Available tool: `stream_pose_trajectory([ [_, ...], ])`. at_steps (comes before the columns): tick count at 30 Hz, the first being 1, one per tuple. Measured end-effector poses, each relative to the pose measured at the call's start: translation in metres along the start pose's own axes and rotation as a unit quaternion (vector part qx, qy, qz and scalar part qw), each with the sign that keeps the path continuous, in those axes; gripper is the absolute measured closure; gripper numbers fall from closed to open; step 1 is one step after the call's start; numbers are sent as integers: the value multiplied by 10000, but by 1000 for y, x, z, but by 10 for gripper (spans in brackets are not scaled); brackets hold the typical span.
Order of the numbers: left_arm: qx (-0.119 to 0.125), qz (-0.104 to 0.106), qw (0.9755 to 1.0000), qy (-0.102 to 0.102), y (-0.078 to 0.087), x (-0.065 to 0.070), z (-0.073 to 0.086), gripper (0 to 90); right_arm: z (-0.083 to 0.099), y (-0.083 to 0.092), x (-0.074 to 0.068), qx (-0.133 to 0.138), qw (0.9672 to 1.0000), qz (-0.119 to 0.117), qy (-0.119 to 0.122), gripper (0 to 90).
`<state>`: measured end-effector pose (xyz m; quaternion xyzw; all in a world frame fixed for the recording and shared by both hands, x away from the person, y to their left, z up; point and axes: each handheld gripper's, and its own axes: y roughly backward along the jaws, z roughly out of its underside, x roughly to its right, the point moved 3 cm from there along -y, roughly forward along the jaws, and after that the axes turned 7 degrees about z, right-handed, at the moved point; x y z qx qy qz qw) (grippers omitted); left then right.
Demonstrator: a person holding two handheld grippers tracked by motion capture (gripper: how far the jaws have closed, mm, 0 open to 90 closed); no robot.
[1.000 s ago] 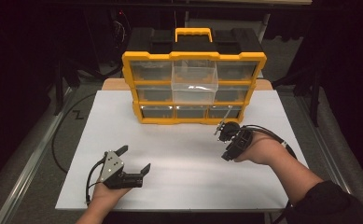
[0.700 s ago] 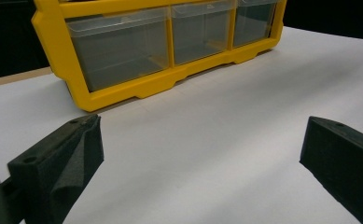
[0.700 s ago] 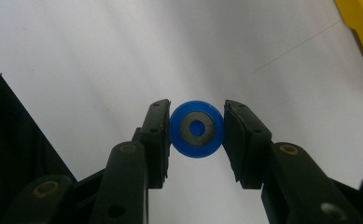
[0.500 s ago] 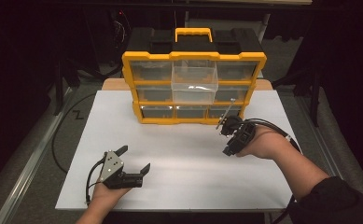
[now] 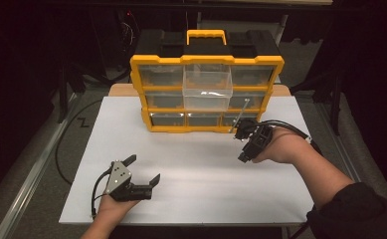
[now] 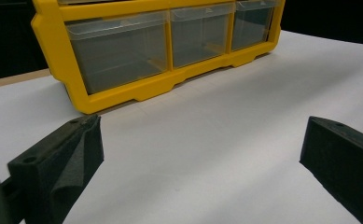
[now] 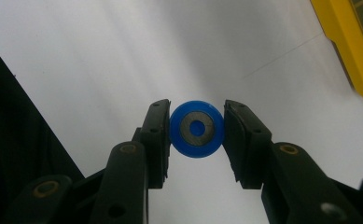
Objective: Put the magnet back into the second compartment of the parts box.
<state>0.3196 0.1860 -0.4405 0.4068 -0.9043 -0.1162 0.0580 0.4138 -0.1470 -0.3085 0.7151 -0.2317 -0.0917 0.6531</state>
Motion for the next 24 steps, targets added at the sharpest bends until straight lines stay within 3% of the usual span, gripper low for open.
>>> stream_pose_trajectory([
  [14,25,13,10000,-7,1,1,0,0,-10,12,-1,-43,9999,-20,160,647],
  [24,35,24,10000,21,2,1,0,0,-12,28,4,4,10000,-22,60,647],
])
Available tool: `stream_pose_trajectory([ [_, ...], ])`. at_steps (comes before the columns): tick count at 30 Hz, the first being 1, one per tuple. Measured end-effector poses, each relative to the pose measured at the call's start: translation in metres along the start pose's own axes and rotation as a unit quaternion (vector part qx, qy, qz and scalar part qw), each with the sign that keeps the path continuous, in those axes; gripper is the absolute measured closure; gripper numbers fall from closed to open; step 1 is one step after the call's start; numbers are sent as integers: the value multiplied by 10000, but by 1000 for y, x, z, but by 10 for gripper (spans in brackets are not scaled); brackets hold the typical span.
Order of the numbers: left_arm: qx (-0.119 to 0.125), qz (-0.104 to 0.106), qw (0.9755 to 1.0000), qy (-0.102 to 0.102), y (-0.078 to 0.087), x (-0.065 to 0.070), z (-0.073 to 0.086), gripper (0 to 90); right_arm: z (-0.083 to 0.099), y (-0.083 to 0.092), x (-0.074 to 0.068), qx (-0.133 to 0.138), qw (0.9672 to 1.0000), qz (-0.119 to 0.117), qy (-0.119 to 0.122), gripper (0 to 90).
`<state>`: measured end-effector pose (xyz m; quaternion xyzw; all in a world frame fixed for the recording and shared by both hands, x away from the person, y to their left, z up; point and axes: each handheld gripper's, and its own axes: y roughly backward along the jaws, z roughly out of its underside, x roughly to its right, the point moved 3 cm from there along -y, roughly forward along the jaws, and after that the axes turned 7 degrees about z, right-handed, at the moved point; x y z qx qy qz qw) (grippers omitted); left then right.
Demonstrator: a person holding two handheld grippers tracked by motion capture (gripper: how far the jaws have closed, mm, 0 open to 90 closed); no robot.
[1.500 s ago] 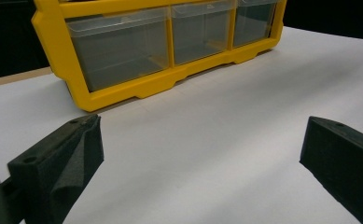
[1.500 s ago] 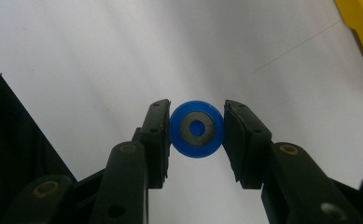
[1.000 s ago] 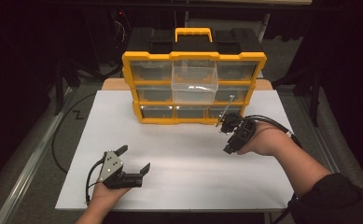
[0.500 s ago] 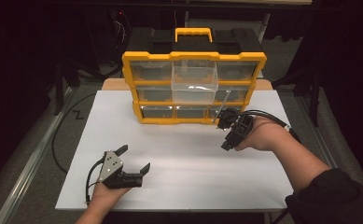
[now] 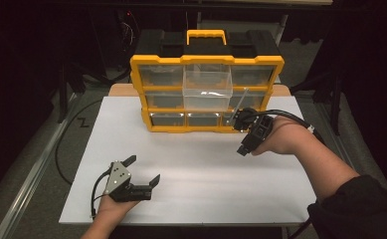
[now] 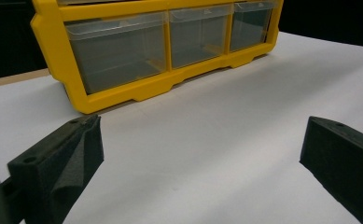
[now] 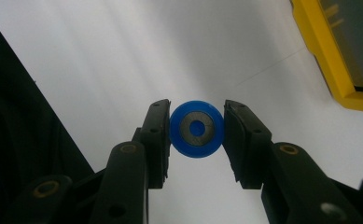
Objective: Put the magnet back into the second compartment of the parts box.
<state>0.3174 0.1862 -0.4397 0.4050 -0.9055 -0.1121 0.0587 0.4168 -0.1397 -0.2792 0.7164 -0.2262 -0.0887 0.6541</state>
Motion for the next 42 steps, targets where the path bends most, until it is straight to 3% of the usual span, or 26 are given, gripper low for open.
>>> stream_pose_trajectory([
  [42,-5,3,10000,-15,0,0,0,1,-17,42,4,-109,9999,66,112,647],
])
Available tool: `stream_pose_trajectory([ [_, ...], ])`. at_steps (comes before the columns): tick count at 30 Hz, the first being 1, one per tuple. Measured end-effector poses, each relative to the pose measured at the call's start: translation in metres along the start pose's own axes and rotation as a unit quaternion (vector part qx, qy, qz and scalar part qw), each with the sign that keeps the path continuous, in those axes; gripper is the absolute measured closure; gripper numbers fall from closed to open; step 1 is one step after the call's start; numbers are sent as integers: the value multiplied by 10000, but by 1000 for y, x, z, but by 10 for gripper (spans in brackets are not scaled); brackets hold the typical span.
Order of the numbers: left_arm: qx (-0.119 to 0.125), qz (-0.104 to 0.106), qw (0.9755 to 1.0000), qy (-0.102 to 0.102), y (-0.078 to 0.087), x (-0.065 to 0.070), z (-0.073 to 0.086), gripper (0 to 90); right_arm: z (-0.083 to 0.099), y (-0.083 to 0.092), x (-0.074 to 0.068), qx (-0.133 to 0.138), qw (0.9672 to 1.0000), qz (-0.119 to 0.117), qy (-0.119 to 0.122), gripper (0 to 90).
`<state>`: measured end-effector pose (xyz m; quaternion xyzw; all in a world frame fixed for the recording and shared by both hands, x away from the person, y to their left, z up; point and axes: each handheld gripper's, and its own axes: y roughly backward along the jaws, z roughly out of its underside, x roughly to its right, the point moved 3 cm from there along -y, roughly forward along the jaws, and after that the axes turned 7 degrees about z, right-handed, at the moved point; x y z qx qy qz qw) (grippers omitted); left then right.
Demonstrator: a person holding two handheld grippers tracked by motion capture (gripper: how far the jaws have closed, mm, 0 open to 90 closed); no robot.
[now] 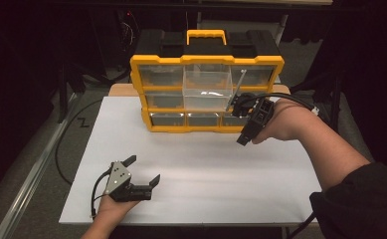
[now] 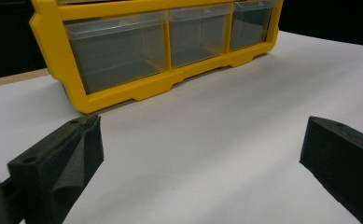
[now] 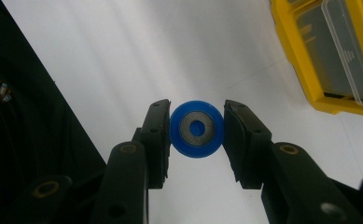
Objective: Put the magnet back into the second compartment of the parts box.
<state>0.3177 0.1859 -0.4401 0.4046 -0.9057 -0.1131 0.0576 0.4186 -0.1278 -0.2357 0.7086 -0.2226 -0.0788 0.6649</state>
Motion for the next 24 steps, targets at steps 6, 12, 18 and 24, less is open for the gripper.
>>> stream_pose_trajectory([
  [6,-1,-7,10000,0,0,-1,0,0,-3,8,3,-4,10000,15,9,647],
  [12,2,10,10000,-15,0,0,0,0,-4,13,4,-11,10000,32,6,647],
  [18,22,10,10000,-22,1,0,-1,0,-8,19,7,-1,10000,34,10,647],
  [24,5,30,10000,-26,1,0,0,0,-12,25,8,-14,10000,47,22,647],
])
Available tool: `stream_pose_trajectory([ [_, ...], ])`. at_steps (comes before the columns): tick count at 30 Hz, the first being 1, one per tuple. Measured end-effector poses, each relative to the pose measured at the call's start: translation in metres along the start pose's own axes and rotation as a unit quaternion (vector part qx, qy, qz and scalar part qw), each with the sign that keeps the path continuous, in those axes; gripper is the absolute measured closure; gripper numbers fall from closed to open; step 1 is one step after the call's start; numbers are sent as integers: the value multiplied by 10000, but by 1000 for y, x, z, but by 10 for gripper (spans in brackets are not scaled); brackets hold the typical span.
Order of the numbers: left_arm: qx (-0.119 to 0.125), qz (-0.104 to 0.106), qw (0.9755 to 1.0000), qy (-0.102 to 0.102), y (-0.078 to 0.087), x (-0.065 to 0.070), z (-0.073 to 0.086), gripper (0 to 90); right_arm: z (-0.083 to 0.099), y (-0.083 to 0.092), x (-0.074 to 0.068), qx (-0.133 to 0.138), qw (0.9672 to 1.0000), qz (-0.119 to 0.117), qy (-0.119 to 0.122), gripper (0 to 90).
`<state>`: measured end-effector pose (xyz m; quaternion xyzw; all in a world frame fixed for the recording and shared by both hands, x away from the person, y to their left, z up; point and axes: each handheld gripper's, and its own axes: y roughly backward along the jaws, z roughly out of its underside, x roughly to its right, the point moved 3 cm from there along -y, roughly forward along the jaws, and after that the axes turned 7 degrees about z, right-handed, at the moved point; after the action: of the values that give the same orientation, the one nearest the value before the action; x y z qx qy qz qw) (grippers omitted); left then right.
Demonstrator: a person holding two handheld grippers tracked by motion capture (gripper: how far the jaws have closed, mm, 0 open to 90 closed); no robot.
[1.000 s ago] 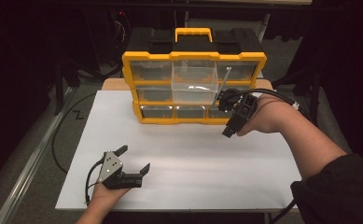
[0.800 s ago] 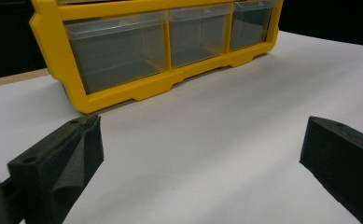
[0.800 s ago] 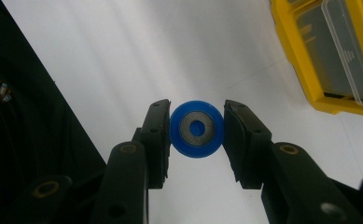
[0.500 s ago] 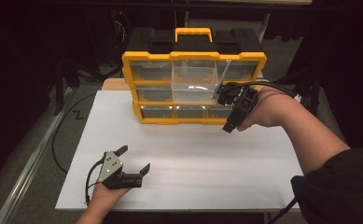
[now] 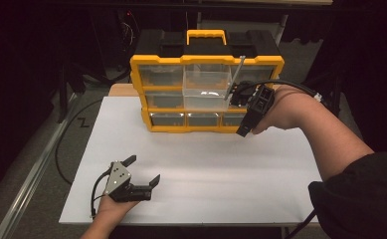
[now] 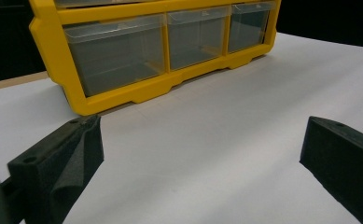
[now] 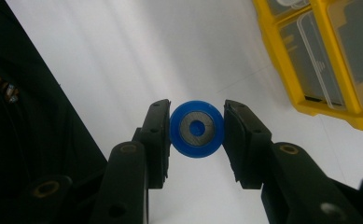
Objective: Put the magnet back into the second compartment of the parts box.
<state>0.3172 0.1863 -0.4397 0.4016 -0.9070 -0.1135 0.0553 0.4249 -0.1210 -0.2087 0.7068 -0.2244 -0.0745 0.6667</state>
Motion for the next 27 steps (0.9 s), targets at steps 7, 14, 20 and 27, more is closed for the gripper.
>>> stream_pose_trajectory([
  [7,15,-2,10000,39,1,-1,0,1,-4,6,3,-4,10000,28,19,647],
  [14,19,-25,10000,14,1,-2,1,1,-6,7,4,-17,10000,-11,34,647],
  [20,-22,-14,10000,-8,1,-1,2,1,-10,11,7,-18,10000,18,26,647],
  [27,-41,-3,10000,-35,1,-1,3,0,-17,19,8,-24,10000,56,56,647],
])
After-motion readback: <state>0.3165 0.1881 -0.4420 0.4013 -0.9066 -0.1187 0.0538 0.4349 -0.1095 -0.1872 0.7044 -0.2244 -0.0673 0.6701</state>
